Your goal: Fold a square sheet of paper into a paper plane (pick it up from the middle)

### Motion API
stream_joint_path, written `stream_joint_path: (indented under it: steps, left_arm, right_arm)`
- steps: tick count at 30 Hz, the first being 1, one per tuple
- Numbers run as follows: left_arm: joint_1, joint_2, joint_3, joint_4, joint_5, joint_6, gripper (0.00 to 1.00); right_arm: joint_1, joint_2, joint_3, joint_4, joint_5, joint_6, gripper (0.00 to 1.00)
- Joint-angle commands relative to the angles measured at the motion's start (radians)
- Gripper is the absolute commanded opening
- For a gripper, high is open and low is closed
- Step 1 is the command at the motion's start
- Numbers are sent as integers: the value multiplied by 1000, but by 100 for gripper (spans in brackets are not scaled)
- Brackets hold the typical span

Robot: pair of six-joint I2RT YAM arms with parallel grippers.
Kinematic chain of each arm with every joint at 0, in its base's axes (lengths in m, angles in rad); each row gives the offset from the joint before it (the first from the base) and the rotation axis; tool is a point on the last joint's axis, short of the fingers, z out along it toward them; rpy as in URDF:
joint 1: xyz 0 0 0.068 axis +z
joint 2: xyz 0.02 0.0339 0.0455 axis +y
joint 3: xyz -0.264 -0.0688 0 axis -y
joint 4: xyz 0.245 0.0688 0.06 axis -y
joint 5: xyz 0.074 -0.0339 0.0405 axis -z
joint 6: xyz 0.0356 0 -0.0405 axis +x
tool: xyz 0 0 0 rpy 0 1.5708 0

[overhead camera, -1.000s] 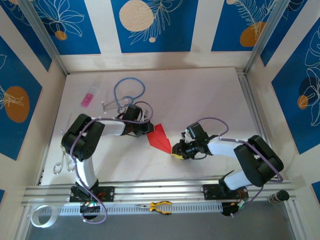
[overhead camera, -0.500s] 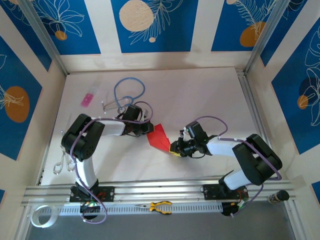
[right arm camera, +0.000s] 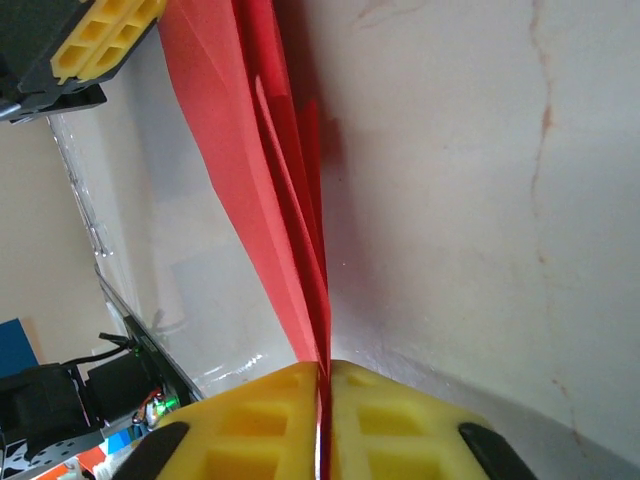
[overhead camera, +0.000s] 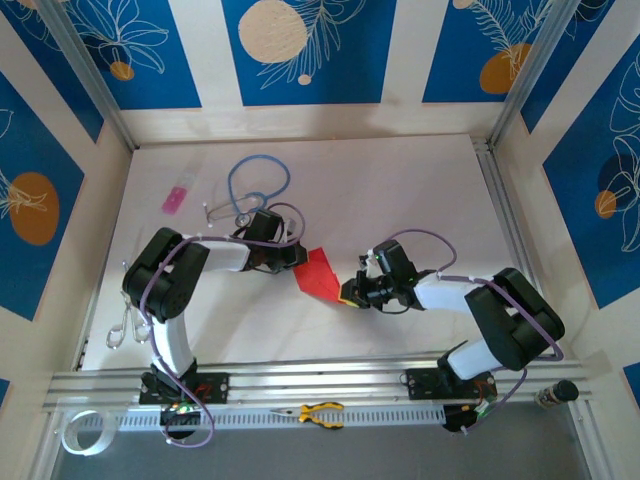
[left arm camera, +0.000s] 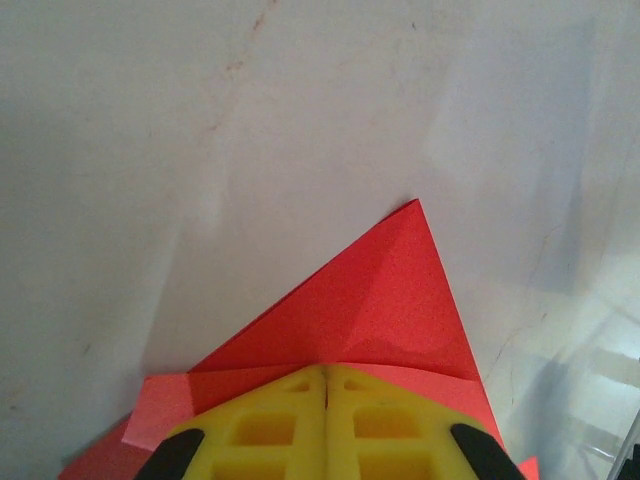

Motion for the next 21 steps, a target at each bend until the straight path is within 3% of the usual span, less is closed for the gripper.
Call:
stream_joint_path:
  steps: [1,7,12,21]
  left_arm:
    - [12,-28,-31,-39,4,-10,15]
    - [12,-158,-48,-35,-2,6,34]
    - [12,-292,-66,-77,-55,51,38]
    - [12,-577,-144,-170,-245,170,45]
  right_arm:
    - [-8,-12,-19,-7,-21,-13,8]
    - [-16,-85,7,-129,13,-87,5]
    - [-14,-201,47,-280,107,-167,4]
    - [13,-421,185,-601,410,-383,4]
